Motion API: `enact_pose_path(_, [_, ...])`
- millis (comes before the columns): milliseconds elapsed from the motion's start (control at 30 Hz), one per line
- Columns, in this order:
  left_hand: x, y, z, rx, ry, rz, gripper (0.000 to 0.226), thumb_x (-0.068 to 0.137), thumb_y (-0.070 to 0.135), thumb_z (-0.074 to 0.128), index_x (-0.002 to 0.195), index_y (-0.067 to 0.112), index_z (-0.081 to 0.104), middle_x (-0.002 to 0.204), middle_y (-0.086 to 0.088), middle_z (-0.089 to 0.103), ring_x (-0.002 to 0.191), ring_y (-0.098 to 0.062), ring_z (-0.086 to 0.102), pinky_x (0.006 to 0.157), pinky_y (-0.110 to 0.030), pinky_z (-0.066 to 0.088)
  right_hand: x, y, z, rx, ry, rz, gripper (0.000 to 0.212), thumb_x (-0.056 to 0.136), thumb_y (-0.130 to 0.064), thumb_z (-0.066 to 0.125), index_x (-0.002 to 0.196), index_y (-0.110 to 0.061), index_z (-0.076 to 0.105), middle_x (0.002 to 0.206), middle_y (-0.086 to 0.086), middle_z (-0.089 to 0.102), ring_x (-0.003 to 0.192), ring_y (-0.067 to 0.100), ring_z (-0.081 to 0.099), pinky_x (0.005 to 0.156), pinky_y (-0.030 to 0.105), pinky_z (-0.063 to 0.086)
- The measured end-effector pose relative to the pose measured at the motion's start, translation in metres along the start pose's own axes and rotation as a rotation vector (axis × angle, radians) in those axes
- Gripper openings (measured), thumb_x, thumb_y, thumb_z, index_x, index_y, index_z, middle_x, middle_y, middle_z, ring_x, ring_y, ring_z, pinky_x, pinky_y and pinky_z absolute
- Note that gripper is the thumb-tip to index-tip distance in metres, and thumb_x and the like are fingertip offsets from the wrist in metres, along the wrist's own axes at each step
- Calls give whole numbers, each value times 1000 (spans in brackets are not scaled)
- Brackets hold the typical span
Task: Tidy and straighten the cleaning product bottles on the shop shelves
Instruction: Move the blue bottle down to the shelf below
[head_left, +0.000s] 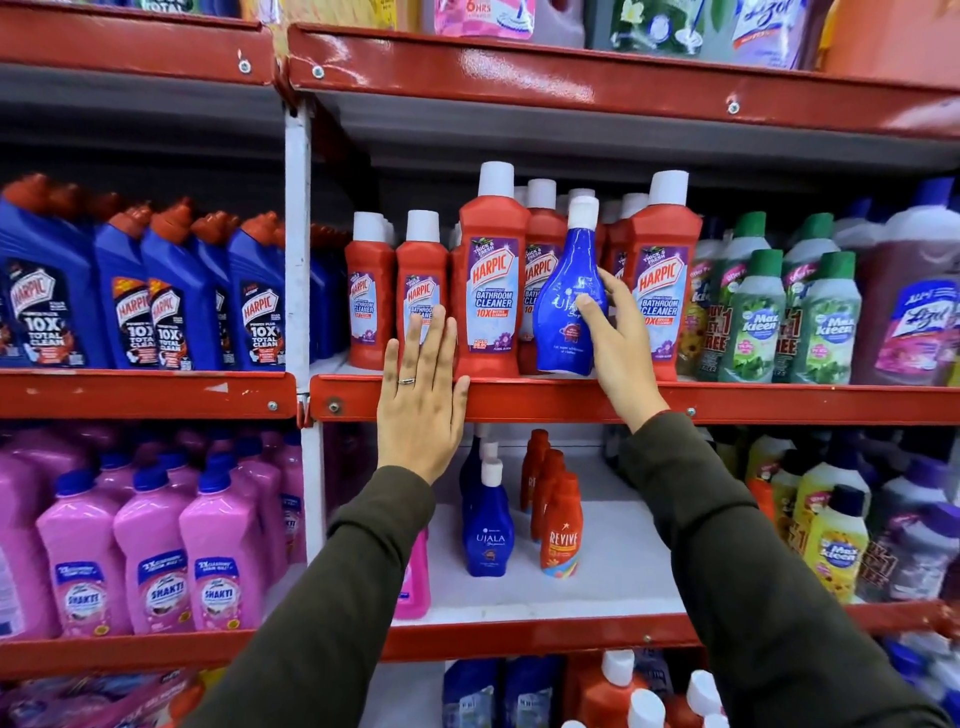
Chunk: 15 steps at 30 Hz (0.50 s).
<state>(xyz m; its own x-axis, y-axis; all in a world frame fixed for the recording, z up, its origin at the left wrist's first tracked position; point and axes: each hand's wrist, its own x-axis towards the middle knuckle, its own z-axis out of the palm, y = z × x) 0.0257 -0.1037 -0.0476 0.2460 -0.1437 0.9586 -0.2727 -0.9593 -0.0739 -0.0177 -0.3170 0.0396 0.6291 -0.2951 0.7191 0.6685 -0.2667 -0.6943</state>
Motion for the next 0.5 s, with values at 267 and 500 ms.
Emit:
enact_pose_path(267, [-1,1,-3,-46,0,-8,60,109,34,20,163,9,16,172,-7,14,158,-18,-6,130,-38,-10,-33,-2,-1,102,-46,14,47,102,-26,57,147,-18,44,146,5,51,126,13,58,78,14,57])
enact_pose_path(500, [-16,-1,-11,-212,15,-29,60,107,29,28,163,9,18,172,-7,17,159,-14,-8,130,-38,-3,-81,12,7,49,-43,3,44,101,-22,59,143,-17,49,146,4,53,134,18,52,112,44,45])
